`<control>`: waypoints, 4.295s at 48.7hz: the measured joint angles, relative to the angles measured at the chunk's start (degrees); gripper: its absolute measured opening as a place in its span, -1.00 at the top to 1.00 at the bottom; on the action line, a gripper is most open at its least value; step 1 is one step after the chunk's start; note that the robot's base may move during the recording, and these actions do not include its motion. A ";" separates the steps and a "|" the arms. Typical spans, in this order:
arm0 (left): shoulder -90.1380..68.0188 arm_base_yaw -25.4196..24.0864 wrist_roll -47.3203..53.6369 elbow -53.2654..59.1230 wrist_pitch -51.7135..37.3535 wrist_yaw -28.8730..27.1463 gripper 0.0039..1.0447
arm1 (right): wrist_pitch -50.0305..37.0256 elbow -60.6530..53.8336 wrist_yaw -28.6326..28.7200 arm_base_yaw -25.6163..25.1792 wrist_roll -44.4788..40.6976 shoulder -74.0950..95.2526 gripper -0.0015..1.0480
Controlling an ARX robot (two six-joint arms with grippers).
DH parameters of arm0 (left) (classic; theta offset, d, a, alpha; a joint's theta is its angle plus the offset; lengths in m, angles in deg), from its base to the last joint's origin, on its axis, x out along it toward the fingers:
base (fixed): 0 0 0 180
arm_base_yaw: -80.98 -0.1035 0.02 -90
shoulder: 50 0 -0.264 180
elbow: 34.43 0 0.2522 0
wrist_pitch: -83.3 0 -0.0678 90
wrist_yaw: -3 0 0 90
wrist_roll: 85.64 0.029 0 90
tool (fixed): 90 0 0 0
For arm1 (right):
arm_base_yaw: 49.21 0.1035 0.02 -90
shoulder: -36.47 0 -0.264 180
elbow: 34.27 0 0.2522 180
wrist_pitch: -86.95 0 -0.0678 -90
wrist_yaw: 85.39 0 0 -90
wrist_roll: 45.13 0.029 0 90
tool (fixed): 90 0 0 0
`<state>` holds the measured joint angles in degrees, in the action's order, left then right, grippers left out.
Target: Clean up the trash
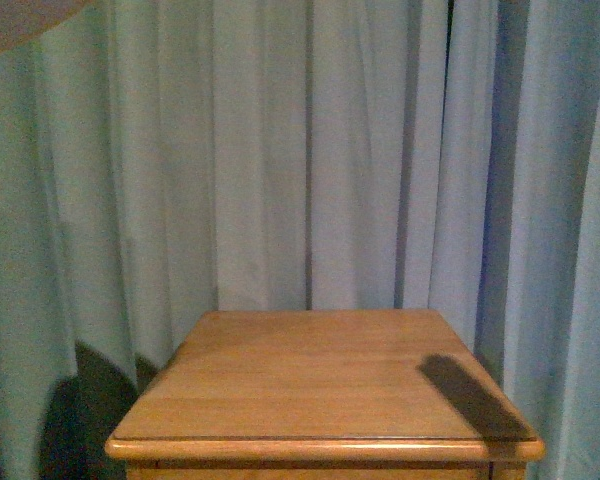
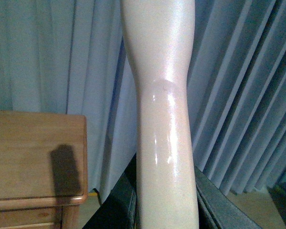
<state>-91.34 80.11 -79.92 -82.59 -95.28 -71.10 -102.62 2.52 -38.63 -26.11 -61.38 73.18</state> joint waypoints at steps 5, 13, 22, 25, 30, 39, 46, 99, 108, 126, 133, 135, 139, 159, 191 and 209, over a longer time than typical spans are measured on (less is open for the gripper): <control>0.00 0.00 0.00 0.00 0.00 0.00 0.48 | 0.00 0.00 0.00 0.00 0.02 0.00 0.61; 0.00 0.00 0.00 0.00 0.00 0.00 0.48 | 0.09 -0.04 0.02 0.00 0.02 0.02 0.61; 0.00 0.00 0.00 0.00 0.00 0.00 0.48 | 0.09 -0.04 0.02 0.00 0.04 0.00 0.61; 0.00 0.00 0.00 0.00 0.00 0.00 0.48 | 0.09 -0.04 0.00 0.00 0.04 0.00 0.61; -0.02 0.28 0.02 0.02 0.00 0.66 0.48 | 0.09 -0.07 -0.35 -0.11 0.20 -0.07 0.61; 0.00 0.17 -0.04 0.17 0.00 -0.37 0.48 | 0.09 -0.11 -0.24 -0.09 0.22 -0.52 0.61; 0.13 0.04 -0.07 0.20 0.00 -0.59 0.48 | 0.20 -0.24 0.46 0.00 0.20 0.13 0.61; 0.33 0.11 -0.07 0.52 0.00 -0.07 0.49 | 0.17 -0.24 0.35 0.00 0.20 -0.07 0.62; 0.46 0.00 -0.13 0.59 0.00 -0.68 0.49 | 0.17 -0.24 0.92 0.13 0.20 0.11 0.62; 0.42 0.11 -0.42 0.59 0.00 0.15 0.49 | 0.17 -0.24 0.13 0.09 0.20 -0.02 0.62; 0.42 0.11 -0.42 0.59 0.00 -0.02 0.49 | 0.17 -0.24 0.20 0.09 0.20 0.00 0.62; 0.42 0.11 -0.42 0.59 0.00 -0.02 0.49 | 0.17 -0.24 0.17 0.09 0.20 0.00 0.62; 0.42 0.11 -0.42 0.59 0.00 0.00 0.49 | 0.17 -0.24 0.15 0.09 0.22 -0.02 0.62; -0.13 0.11 -2.62 -1.07 5.33 0.13 0.49 | 0.17 -0.24 0.20 0.09 0.22 0.00 0.62; -36.15 -12.94 39.26 -25.03 37.88 13.40 0.49 | 0.17 -0.24 0.17 0.09 0.20 -0.02 0.62; -48.68 -11.67 52.30 -29.70 33.83 9.14 0.49 | 0.17 -0.24 0.17 0.09 0.20 -0.02 0.62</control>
<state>-140.02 68.44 -27.62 -112.29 -61.44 -61.97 -102.45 2.28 -38.46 -26.03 -61.19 73.16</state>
